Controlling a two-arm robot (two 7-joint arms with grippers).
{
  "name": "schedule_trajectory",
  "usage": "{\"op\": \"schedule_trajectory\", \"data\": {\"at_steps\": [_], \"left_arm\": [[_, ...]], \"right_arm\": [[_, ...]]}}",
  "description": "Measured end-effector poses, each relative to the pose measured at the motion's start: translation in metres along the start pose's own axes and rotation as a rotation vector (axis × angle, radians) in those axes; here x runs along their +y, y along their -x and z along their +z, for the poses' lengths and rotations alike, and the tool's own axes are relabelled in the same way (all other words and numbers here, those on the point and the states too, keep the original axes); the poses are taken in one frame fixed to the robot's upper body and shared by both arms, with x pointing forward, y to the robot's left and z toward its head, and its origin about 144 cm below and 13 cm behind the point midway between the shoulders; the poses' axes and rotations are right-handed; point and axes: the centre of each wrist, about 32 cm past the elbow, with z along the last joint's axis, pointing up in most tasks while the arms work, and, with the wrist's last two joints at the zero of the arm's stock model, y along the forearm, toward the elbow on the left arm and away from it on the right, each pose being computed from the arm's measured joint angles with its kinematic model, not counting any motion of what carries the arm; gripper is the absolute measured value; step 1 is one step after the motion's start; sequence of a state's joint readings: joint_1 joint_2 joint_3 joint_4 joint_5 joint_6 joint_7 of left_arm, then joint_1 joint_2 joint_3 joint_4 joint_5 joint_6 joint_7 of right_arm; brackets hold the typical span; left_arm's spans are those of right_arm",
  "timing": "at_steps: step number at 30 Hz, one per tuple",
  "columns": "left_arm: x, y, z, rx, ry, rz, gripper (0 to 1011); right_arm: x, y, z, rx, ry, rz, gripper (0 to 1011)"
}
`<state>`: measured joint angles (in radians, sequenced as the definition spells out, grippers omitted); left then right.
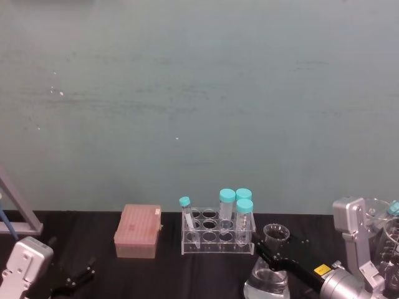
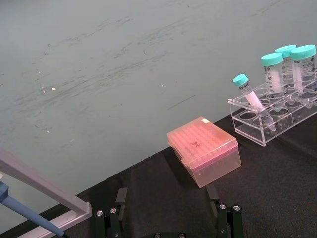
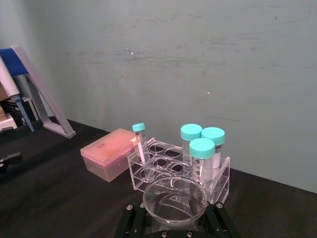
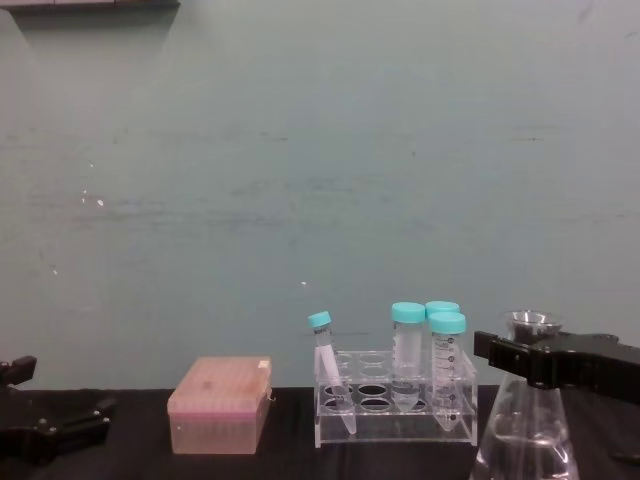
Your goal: Pick up the beaker with the right gripper, shake it three times, and then put it down.
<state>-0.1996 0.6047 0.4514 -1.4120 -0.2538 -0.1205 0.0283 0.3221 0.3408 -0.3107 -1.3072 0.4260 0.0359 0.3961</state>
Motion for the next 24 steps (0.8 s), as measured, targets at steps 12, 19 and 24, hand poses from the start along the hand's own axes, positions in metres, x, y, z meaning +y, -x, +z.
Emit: {"op": "schedule_trajectory", "data": {"at_steps": [12, 19, 24], "left_arm": [[0.0000, 0.0000, 0.0000, 0.000, 0.000, 0.000, 1000], [0.0000, 0.0000, 0.0000, 0.000, 0.000, 0.000, 1000], [0.0000, 0.0000, 0.0000, 0.000, 0.000, 0.000, 1000]], "right_arm": [[0.0011, -0.0007, 0.0005, -0.002, 0.002, -0.002, 451], [0.0011, -0.0007, 0.0005, -0.001, 0.002, -0.002, 451], [0.0011, -0.0007, 0.0006, -0.001, 0.002, -0.002, 451]]}}
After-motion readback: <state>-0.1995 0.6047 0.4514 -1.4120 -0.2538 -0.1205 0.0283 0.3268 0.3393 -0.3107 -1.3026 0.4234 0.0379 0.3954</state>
